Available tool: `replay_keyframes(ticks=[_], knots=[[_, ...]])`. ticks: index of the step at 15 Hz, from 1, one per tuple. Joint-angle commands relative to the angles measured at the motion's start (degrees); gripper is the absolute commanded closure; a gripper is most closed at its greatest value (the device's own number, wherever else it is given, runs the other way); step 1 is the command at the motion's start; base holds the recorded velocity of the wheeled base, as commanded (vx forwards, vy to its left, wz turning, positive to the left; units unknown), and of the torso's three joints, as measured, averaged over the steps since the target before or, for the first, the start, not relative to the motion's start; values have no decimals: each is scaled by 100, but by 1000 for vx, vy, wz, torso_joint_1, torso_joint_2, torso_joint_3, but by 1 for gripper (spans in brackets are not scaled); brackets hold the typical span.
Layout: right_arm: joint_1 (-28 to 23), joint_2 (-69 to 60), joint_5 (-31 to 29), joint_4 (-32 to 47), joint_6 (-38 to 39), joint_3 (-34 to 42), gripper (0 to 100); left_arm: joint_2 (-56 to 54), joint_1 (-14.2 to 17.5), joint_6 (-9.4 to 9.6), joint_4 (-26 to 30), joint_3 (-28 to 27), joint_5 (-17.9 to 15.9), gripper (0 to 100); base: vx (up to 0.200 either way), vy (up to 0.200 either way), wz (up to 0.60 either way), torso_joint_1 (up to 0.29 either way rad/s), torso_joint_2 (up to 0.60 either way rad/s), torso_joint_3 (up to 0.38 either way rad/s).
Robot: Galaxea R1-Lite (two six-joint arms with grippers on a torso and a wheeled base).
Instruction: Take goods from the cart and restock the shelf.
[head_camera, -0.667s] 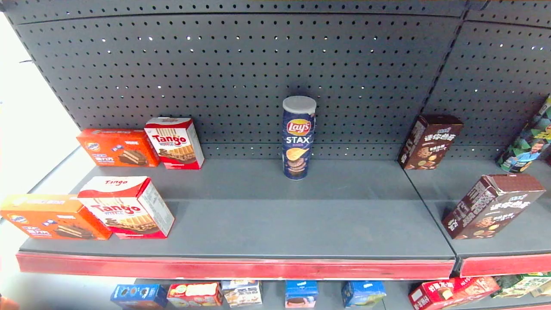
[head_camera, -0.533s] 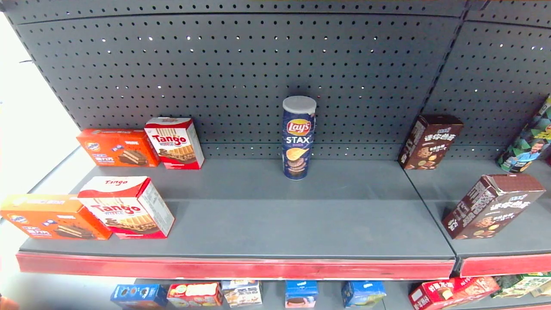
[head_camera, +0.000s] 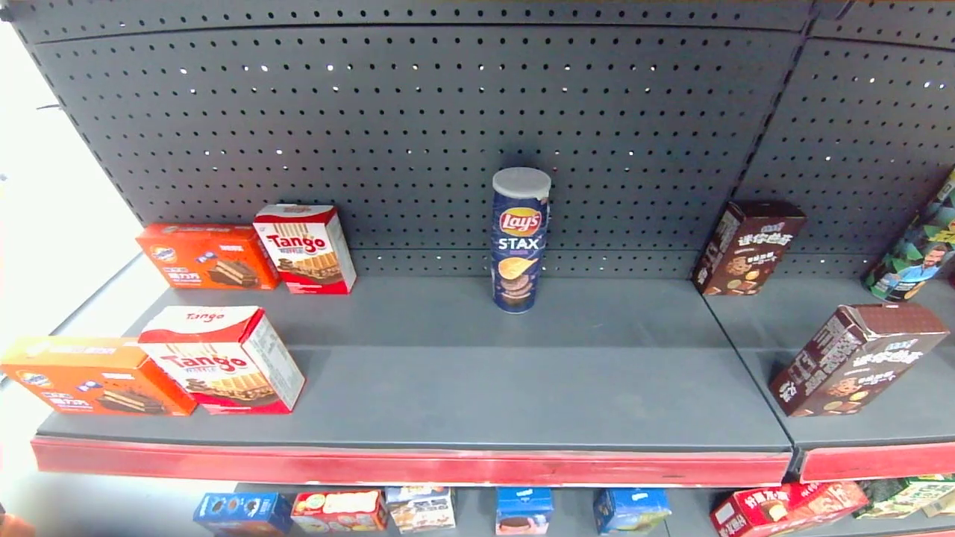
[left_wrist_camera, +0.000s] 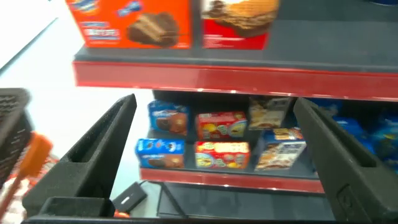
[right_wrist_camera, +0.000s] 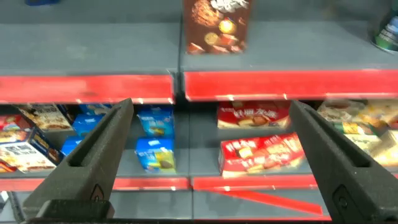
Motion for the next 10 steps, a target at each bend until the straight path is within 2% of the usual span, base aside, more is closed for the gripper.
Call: replay_keyframes(ticks=[1,10], knots=[[2,7,0,1,6,0,0,7,2,-1,0,0,4,0,0,0,600,-2,-2,-2],[2,7,0,1,-2,0,0,7,-6,-1,0,0,4,0,0,0,600,7,6,1]])
